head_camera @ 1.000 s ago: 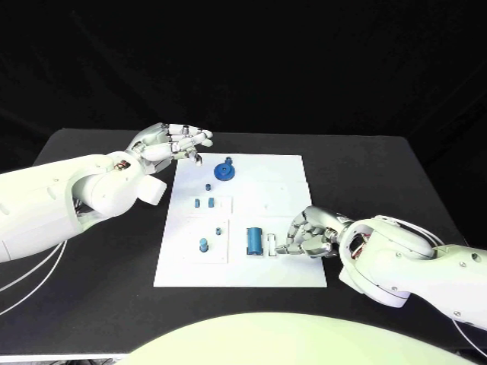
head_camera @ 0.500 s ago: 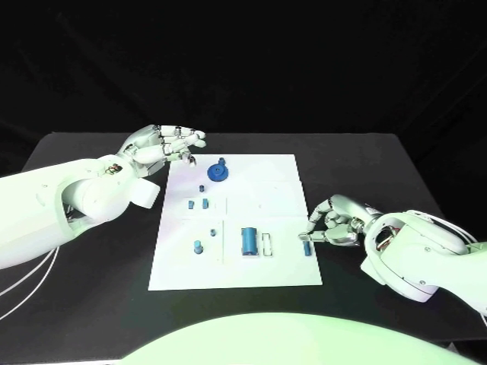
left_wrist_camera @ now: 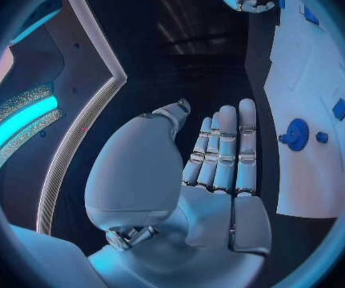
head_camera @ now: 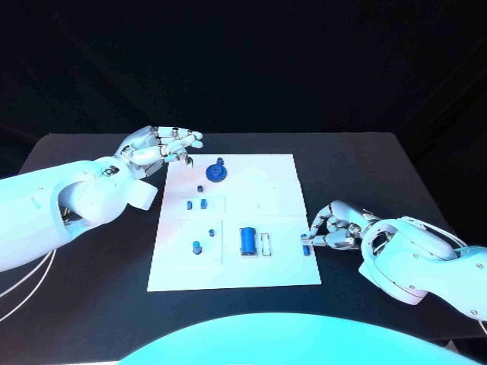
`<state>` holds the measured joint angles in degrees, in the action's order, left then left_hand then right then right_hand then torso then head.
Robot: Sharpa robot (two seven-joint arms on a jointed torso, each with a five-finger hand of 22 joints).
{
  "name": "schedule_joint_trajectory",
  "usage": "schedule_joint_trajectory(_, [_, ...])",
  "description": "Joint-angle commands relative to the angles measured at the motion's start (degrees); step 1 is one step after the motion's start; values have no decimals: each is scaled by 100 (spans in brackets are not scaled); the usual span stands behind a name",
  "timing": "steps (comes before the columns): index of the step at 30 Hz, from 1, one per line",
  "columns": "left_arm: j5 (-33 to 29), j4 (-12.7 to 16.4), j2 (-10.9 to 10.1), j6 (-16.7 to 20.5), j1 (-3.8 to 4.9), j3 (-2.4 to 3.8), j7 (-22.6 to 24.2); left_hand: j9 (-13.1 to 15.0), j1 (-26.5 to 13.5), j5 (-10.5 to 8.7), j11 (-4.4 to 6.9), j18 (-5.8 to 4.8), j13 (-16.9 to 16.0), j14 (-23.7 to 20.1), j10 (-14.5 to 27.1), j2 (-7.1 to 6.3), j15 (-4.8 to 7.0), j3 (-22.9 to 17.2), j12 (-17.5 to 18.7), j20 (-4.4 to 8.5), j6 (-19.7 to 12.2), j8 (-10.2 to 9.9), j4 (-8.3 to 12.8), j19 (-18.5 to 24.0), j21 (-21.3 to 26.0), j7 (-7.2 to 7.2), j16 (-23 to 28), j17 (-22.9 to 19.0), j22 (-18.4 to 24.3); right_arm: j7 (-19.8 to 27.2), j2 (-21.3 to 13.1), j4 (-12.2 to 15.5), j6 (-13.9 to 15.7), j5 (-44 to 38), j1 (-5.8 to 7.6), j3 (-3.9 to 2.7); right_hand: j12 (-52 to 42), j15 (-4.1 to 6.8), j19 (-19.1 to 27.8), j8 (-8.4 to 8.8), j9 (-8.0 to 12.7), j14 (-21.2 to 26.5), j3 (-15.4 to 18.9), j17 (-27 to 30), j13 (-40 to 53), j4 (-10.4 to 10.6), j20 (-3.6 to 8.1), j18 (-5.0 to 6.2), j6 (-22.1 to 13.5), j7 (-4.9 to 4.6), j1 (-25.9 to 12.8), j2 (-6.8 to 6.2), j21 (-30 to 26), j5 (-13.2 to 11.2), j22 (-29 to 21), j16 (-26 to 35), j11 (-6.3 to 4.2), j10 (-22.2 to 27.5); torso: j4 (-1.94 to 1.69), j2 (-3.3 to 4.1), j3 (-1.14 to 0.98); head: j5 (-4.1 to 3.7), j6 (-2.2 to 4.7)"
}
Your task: Assemble the parts on the task board
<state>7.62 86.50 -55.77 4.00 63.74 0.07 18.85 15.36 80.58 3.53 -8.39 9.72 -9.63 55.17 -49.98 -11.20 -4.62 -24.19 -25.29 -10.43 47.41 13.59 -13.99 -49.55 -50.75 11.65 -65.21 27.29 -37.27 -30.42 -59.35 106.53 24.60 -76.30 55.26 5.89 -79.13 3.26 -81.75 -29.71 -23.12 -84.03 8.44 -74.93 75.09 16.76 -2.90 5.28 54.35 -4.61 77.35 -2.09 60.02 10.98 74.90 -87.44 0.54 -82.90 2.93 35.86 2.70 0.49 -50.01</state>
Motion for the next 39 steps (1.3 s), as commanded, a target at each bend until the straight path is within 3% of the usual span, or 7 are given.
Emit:
schedule_joint_trajectory(1, [-42, 21, 0, -78, -5, 3, 54, -8, 62, 28, -1, 82, -7, -45, 23, 15, 1, 28, -21, 11, -7, 29, -11, -47, 39, 6, -30, -8, 10, -154, 54, -44, -116, -217, -48, -1, 26, -4, -7, -29, -6, -437, 39, -682, 491, 6, -19, -13, 57, -4, -72, 7, 4, -19, 303, 10, -12, 13, -13, 9, 2, -5, 1])
schedule_joint_trajectory(17, [-26, 29, -13, -95, -6, 3, 19, -8, 62, 28, -1, 82, -7, -45, 23, 15, 1, 28, -21, 11, -7, 29, -11, -47, 39, 6, -30, -8, 10, -270, 255, -229, -520, -303, -189, 5, 32, 23, -2, -72, -19, -435, 50, -674, 491, -20, 2, -8, 111, 37, 36, 34, -30, -8, 300, 14, -48, 11, 0, -1, 15, 18, 1])
schedule_joint_trajectory(22, [-24, 29, -16, -100, -6, 3, 14, -9, 67, 28, -1, 82, -6, -46, 26, 18, 1, 33, -22, 12, -7, 29, -17, -49, 43, 6, -29, -9, 12, -302, 316, -280, -667, -397, -235, 7, 41, 46, -3, -85, -16, -435, 18, -675, 491, -34, 25, -9, 111, 59, 304, 49, -46, -2, 309, 15, -71, 14, 6, -1, 8, 19, 1])
schedule_joint_trajectory(29, [-160, 29, -31, -115, -6, 3, -36, -11, 63, 28, -3, 81, -6, -47, 30, 39, 0, 37, -25, 12, -6, 30, -38, -52, 47, 8, -28, -11, 15, -354, 354, -309, -712, -450, -262, 9, 53, 71, -6, -81, 10, -435, -258, -673, 494, -18, 49, -9, 135, 90, 642, 74, -69, 19, 323, 19, -100, 18, 2, 0, 6, 16, 1])
schedule_joint_trajectory(30, [-169, 29, -33, -115, -6, 3, -40, -11, 63, 29, -3, 81, -6, -47, 30, 42, 0, 36, -25, 12, -6, 29, -40, -53, 48, 8, -28, -11, 15, -359, 360, -307, -714, -453, -264, 9, 58, 90, -4, -74, 21, -435, -409, -674, 495, -86, 61, -5, 136, 115, 884, 98, -83, 37, 323, 19, -122, 23, 3, -1, 7, 14, 1])
schedule_joint_trajectory(34, [-186, 32, -36, -120, -6, 3, -52, -11, 63, 29, -3, 81, -6, -47, 30, 42, 0, 36, -25, 12, -6, 29, -40, -53, 48, 8, -28, -11, 15, -372, 379, -288, -687, -459, -267, 9, 64, 94, -10, -40, 72, -436, -832, -679, 504, -28, 79, -10, 179, 114, 1179, -40, -92, 33, 347, 20, -125, 27, -1, 0, 10, 15, 1])
schedule_joint_trajectory(39, [-189, 32, -35, -120, -6, 3, -58, -11, 63, 29, -3, 81, -6, -47, 30, 42, 0, 36, -25, 12, -6, 29, -40, -53, 48, 8, -28, -11, 15, -370, 385, -256, -503, -399, -267, 8, 47, 105, -22, -31, 98, -438, -1146, -691, 526, -32, 87, -14, 222, 128, 1297, -81, -75, 36, 373, 17, -138, 11, 3, -3, 12, 17, 1])
